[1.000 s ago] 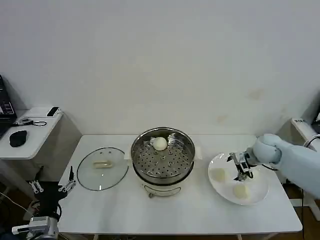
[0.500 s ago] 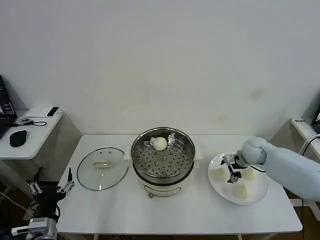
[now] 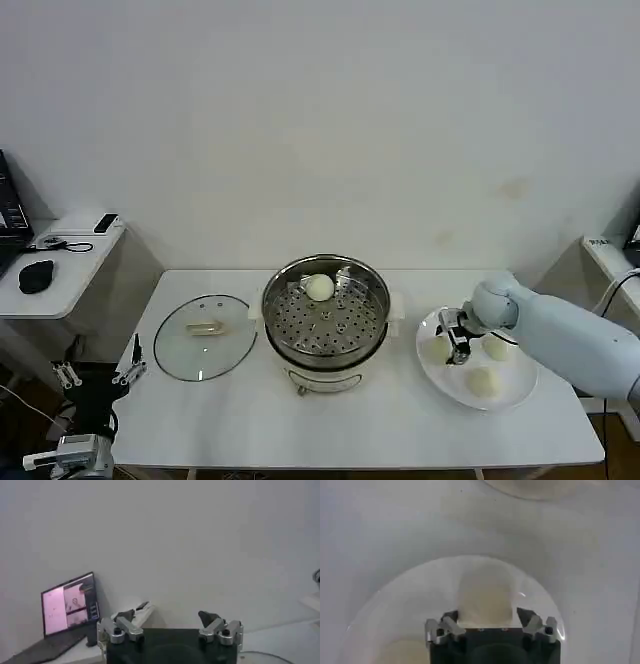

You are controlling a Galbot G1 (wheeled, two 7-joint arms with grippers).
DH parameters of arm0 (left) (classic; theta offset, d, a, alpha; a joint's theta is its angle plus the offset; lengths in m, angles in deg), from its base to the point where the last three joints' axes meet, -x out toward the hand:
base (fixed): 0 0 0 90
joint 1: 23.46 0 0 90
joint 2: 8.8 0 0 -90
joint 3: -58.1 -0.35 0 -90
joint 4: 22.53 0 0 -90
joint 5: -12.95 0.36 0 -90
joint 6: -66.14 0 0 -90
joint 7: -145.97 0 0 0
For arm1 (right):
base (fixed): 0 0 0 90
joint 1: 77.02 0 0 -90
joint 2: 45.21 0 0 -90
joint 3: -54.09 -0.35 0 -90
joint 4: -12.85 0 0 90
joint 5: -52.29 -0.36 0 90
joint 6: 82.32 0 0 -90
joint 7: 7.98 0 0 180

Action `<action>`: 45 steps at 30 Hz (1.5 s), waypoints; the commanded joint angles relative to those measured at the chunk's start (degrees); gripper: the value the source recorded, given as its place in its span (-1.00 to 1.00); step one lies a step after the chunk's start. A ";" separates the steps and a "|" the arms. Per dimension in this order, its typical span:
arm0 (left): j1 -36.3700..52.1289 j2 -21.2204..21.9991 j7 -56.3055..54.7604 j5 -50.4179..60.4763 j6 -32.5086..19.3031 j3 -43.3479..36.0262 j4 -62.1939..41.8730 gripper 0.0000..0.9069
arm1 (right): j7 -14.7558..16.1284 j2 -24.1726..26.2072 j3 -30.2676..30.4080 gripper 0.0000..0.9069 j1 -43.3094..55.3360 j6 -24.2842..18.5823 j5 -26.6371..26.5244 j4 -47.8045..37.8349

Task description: Take steamed baozi put them in steamer then cover it.

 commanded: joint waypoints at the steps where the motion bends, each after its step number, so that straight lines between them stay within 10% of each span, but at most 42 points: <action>1: -0.02 0.05 -0.09 0.30 -0.14 0.08 0.17 1.00 | 1.45 -0.74 0.15 0.38 0.17 1.00 -0.29 -0.32; 23: 0.00 -0.83 0.24 -0.48 0.11 0.49 1.18 1.00 | 3.44 8.38 8.93 0.38 27.89 5.83 -16.07 14.59; 30: 0.15 -1.15 0.50 -0.31 0.18 0.77 1.51 1.00 | -0.75 -0.36 22.08 0.38 47.02 11.16 -28.90 19.17; 45: 0.54 -0.76 0.41 -0.22 0.26 1.60 1.79 1.00 | -14.05 -24.49 21.88 0.40 39.03 23.51 -43.46 13.29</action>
